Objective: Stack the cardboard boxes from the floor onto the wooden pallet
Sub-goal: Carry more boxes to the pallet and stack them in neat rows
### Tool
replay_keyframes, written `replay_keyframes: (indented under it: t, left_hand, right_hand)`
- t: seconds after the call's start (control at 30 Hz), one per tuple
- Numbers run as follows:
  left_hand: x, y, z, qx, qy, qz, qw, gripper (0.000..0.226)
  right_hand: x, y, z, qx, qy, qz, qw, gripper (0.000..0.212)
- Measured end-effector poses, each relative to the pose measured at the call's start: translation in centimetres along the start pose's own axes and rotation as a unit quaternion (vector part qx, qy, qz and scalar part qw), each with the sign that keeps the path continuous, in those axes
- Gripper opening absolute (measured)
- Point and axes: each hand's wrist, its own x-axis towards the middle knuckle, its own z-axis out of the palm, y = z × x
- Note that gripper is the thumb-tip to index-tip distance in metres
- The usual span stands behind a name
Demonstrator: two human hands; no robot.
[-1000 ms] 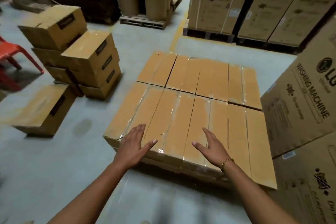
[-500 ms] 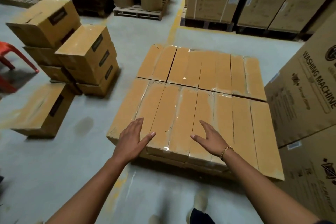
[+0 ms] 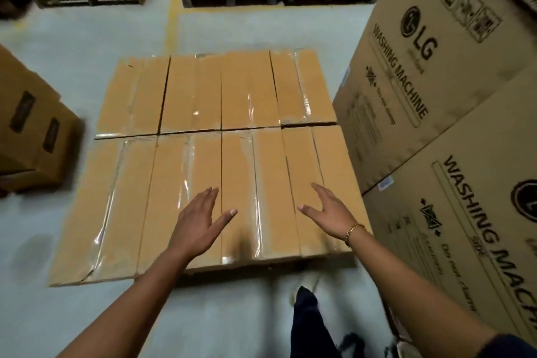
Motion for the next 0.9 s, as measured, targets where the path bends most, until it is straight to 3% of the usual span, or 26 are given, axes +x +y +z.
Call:
replay_keyframes:
  t: [0.17,0.37,0.63,0.8,0.9]
  left_hand:
    - [10.3,8.4,6.1,-0.031,-0.060,-0.027,0.997,0.108]
    - [19.6,14.0,12.4,-0.032,-0.107,-0.048,0.993,0.084]
    - [30.7,14.0,19.6,0.001,-0.126,-0.041,0.991,0.083]
    - [37.5,12.7,23.9,0.048,-0.101,-0.020,0.994,0.083]
    - [41.2,11.9,25.6,0.093,-0.067,0.009,0.993,0.084]
  right_hand:
    - [6.7,7.9,-6.4,0.063,0.000,0.071,0.995,0.081]
    - [15.7,15.0,-10.5,0.118,-0.014,0.141,0.983,0.071]
    - [28.0,21.8,-9.7,0.181,0.041,0.228,0.956,0.068]
    - [33.9,26.0,-6.3,0.204,0.086,0.266,0.938,0.084]
    - [36.0,27.4,-4.8,0.203,0.090,0.276,0.935,0.075]
